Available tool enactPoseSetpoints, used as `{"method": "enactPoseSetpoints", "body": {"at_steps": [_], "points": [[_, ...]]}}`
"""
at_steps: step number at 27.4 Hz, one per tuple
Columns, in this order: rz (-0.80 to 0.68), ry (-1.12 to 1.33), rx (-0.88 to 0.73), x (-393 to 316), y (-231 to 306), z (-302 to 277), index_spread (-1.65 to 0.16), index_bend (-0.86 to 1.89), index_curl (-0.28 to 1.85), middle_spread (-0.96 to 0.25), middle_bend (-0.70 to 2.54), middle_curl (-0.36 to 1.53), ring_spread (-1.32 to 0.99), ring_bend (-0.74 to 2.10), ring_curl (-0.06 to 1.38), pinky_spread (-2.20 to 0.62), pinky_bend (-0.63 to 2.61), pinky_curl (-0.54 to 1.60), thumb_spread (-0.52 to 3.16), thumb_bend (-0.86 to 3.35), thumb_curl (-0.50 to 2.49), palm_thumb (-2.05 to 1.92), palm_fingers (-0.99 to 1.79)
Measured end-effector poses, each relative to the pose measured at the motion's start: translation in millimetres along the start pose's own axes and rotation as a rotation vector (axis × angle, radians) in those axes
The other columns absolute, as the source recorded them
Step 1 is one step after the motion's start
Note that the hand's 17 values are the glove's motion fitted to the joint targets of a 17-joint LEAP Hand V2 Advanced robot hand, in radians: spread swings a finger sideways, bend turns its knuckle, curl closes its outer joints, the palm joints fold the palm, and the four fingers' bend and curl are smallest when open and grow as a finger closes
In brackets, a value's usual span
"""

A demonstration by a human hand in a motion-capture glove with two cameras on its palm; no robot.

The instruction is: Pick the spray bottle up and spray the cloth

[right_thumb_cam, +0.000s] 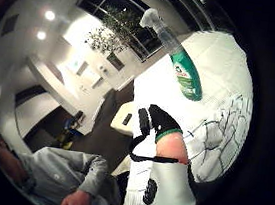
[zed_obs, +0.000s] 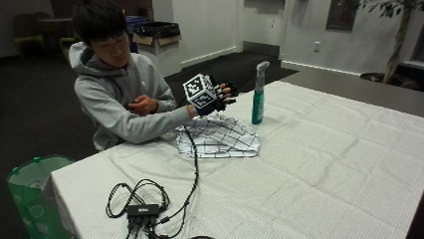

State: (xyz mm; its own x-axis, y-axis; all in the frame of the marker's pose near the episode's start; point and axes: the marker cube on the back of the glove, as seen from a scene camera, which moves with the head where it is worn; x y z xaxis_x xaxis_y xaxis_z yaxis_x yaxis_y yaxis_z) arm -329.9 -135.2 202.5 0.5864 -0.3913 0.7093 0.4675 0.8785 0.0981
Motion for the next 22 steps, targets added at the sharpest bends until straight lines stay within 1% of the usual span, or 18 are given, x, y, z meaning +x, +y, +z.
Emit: {"method": "enactPoseSetpoints", "body": {"at_steps": [22], "points": [[-0.001, -0.025, 0.003, -4.6, 1.9, -2.1, -0.26, 0.15, 0.29, -0.03, 0.24, 0.38, -0.02, 0.33, 0.32, 0.18, 0.35, 0.33, 0.95, -0.03, 0.4, 0.72, 0.5]]}}
